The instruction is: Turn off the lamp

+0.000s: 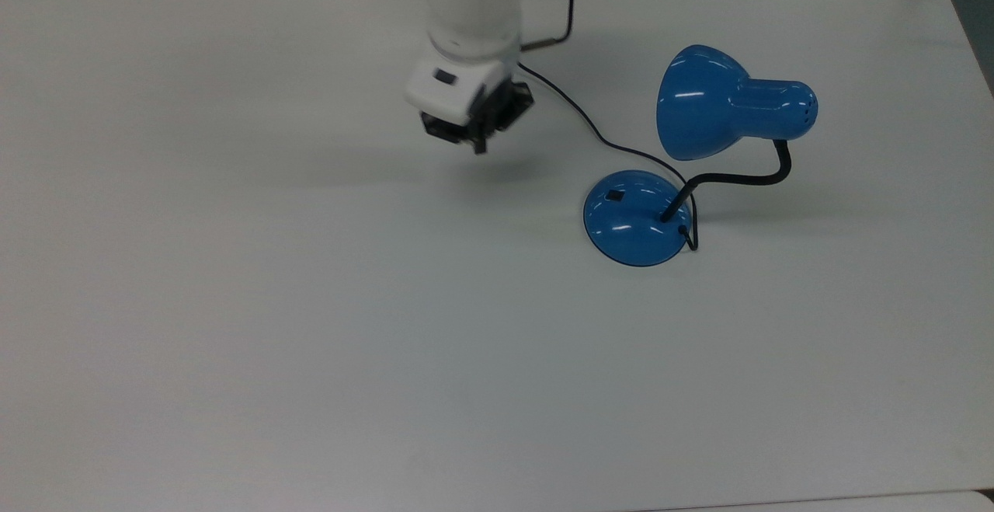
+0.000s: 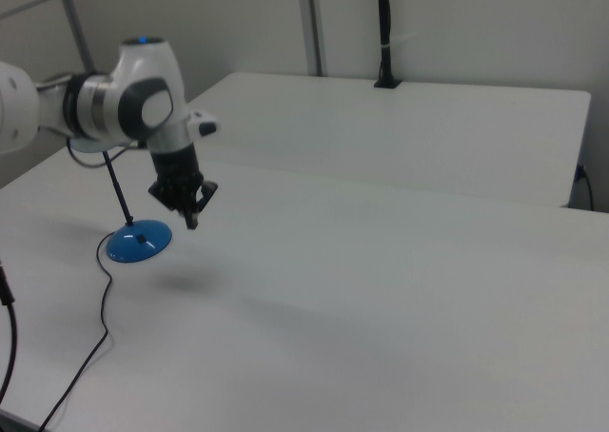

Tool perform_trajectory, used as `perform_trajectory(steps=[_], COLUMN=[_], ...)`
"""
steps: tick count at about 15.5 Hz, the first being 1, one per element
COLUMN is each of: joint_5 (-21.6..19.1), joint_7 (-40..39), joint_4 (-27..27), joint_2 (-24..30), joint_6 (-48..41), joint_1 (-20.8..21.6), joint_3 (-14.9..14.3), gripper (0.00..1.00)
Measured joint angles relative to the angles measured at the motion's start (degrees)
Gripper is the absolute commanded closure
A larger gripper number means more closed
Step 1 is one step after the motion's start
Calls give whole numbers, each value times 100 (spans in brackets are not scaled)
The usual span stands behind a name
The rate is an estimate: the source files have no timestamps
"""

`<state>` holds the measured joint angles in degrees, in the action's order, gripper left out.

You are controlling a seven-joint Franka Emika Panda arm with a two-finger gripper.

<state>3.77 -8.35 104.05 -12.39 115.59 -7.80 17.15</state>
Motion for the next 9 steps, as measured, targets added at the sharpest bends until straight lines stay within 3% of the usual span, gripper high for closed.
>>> perform_trajectory(steps=[3, 6, 8, 9], joint_5=[11, 59, 150, 208], joint_7=[151, 359, 606, 808], joint_4=[-341, -418, -468, -529], joint_2=[363, 886, 1149, 1226], joint_6=[-780, -1325, -1629, -1755], joint_1=[-282, -345, -345, -343], joint_3=[-24, -310, -470, -503], gripper=[100, 95, 83, 67])
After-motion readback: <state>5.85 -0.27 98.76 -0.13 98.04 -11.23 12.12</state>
